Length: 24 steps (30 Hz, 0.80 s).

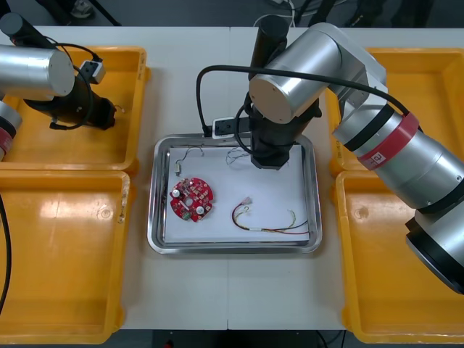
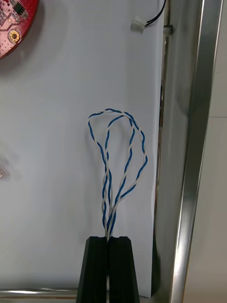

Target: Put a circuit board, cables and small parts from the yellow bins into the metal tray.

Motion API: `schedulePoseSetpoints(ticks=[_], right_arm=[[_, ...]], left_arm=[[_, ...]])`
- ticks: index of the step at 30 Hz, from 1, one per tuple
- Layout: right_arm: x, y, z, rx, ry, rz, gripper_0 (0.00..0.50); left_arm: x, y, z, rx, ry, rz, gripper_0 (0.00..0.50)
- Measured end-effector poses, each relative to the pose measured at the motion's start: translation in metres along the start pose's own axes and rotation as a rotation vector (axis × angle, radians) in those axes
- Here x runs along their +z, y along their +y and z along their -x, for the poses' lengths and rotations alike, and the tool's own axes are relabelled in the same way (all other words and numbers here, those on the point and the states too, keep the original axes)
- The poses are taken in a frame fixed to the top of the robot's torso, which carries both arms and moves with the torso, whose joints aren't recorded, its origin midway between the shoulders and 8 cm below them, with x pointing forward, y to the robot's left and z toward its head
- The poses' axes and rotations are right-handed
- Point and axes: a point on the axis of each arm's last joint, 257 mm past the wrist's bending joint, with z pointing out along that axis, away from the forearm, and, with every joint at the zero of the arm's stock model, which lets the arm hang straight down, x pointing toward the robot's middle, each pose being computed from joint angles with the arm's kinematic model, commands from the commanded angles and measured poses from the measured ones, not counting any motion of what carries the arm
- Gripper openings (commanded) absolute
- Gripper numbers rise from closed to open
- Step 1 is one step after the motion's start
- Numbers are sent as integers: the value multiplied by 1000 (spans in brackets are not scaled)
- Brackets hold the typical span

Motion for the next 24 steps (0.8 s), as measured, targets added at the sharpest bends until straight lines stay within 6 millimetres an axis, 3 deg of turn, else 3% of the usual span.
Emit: schedulePoseSetpoints(ticks=[2,3,5,6,20,22,24], right_arm=[[6,2,1,-5,-4,-5,14],[9,4,2,-4,-10,-6,15],[14,7,1,1,-16,-3,15],[17,9,0,4,-18,-2,16],[34,19,-3,-18,-29,-4,21],[35,19,-4,-17,-27,-6,76],[35,19,-5,-17,-25,-7,177]], left_arm=[[0,0,0,0,0,0,500],[0,0,0,0,0,0,411],[0,-1,0,0,0,-2,53],[0,-1,0,-1,-1,-3,5],[0,-3,0,-2,-1,-7,0],[0,-3,0,-2,-1,-7,0],[0,-3,0,-2,-1,-7,0]])
